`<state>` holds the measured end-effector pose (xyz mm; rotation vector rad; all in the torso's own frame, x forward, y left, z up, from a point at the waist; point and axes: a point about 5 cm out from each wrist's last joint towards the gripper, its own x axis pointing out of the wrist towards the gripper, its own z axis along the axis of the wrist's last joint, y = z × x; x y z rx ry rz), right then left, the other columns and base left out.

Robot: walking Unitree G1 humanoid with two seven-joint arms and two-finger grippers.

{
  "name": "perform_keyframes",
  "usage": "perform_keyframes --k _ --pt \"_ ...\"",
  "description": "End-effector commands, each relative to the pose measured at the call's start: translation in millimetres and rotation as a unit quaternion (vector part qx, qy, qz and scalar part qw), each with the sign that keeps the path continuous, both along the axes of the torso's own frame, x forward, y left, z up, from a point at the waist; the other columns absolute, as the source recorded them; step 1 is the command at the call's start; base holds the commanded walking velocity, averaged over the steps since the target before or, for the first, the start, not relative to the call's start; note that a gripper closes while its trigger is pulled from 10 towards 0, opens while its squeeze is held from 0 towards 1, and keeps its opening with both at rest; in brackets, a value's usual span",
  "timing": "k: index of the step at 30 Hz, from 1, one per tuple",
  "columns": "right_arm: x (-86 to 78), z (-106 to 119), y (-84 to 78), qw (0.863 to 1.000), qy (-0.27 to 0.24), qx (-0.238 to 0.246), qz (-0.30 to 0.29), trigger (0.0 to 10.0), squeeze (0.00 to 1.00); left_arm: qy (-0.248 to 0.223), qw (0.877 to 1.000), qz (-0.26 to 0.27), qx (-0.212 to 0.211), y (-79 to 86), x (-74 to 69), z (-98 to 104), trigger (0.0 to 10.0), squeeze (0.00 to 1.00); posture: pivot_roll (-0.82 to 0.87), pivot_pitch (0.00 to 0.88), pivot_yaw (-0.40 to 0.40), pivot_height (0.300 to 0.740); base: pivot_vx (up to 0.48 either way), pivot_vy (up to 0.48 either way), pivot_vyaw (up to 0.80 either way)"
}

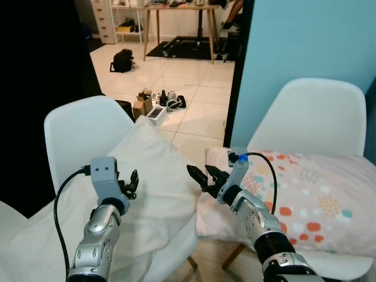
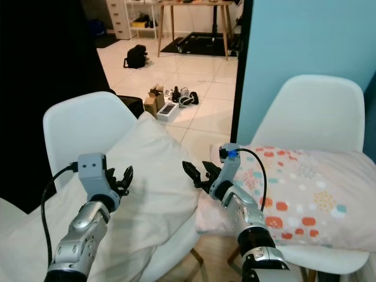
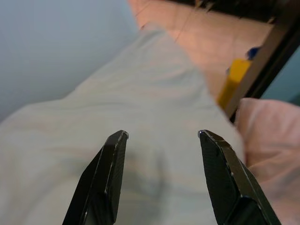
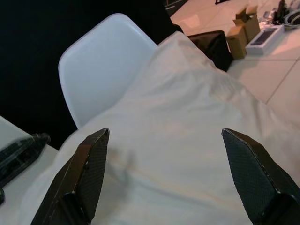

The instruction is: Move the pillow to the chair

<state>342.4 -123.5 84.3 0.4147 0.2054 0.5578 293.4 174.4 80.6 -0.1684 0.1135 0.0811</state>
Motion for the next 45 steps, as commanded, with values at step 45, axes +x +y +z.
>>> perform_keyframes --k 45 --pt "-150.2 -161 -86.9 0.870 0.379 -0.241 -0.203 10.0 0.00 0.389 0.909 0.125 -0.089 36.5 -124.7 -167 10.0 0.00 0.13 0.000 0.006 0.740 -0.204 0.000 0.00"
